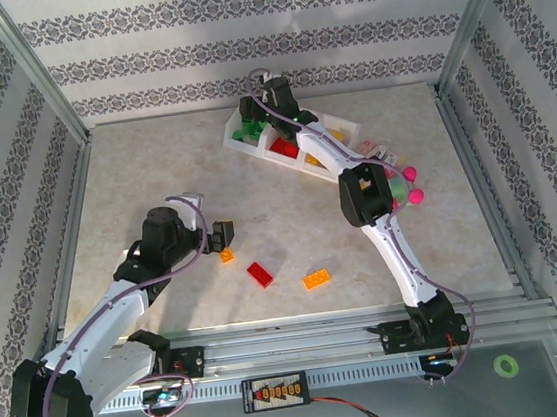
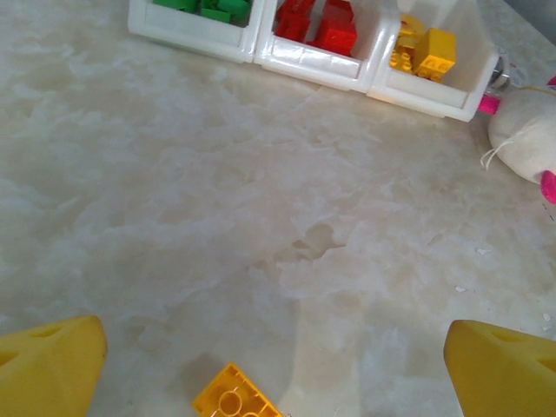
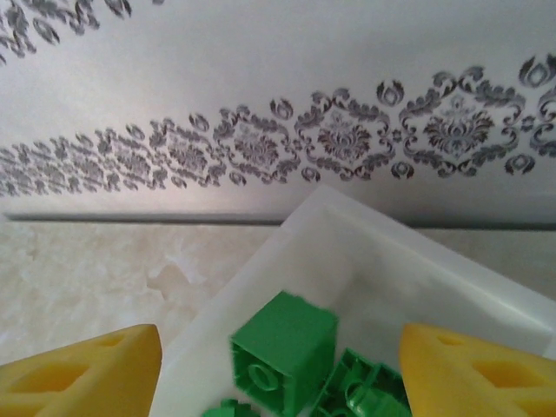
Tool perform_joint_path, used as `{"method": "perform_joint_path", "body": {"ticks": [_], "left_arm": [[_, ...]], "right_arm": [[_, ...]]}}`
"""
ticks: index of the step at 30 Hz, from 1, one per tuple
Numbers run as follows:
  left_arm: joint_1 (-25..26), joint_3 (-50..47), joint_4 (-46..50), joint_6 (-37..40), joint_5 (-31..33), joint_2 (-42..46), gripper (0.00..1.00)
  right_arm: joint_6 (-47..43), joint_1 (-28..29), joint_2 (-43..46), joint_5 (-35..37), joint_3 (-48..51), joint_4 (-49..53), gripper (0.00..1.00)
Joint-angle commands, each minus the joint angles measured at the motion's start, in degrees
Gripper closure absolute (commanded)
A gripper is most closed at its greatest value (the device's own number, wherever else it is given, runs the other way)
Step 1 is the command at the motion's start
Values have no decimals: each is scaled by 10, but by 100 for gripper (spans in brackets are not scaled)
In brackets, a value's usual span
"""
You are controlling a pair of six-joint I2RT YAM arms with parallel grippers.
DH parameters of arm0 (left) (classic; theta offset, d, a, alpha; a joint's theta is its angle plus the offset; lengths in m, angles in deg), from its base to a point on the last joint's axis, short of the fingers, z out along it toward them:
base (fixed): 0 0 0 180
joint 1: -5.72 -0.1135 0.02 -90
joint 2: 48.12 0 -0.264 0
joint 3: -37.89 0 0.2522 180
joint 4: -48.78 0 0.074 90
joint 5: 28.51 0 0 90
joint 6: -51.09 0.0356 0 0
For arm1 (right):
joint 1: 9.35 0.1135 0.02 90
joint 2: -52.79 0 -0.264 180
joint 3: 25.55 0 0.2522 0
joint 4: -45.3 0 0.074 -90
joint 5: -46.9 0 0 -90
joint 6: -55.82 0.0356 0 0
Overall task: Sort the legos into containers by color
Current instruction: Place the lego in the container, then pick up the lego from the center of the table.
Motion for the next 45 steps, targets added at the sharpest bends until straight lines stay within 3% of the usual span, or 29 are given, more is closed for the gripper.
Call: {"method": "perform_joint_path", "body": {"ticks": [1,10,16,20,26,30,37,41,45], "left_arm": [[12,34,79,-39,27,-10,1],[85,96,252,-153,135,-52,1],[123,114,286,-255,192,-107,1],[134,124,276,-280,188,-163,1],[141,124,241,-320,181,-227,0],[142,130,229,-369,196,-263,17],[141,165,256,-443,214,-331,33],[140,200,280,-434,201,-373,38],[140,224,298,-423,198,-401,52]], "right_arm": [[-35,-5,87,-38,59,-10,25],[-78,3,331,-70,433,-152,19],[-93,9,494,-77,658,-198,18],[-91,14,582,-51,758,-203,16],[-89,8,638,-52,816,-197,16],[-82,7,658,-69,829,-196,15],[-79,8,685,-78,855,-195,15],[-76,8,694,-89,868,-196,15],[-71,8,704,-100,881,-198,14]]}}
